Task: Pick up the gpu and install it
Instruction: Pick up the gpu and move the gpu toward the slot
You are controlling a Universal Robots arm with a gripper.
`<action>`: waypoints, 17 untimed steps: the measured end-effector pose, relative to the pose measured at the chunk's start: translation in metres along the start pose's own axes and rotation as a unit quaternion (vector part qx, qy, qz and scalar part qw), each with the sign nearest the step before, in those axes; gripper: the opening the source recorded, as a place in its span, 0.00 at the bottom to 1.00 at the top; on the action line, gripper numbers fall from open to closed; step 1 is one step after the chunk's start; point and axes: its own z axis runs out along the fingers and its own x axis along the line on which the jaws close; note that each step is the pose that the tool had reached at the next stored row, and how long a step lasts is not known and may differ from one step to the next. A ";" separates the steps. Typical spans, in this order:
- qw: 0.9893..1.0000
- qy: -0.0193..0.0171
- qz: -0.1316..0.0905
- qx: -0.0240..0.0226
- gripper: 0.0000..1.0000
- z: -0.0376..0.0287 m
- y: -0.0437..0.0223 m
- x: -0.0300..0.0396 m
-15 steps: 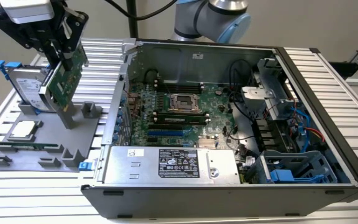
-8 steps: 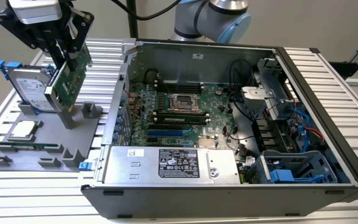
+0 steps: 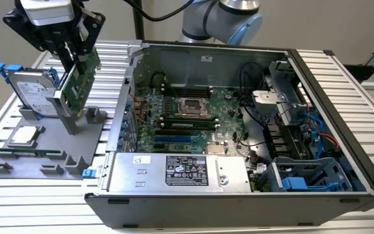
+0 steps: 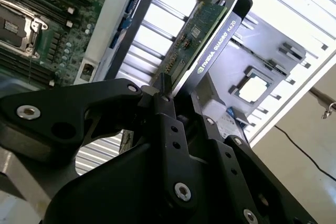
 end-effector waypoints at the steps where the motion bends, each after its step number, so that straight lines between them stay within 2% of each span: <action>1: 1.000 0.000 0.000 0.000 0.00 0.0000 0.0001 -0.0011; 17: 1.000 0.000 0.000 0.000 0.00 0.0005 0.0012 -0.0216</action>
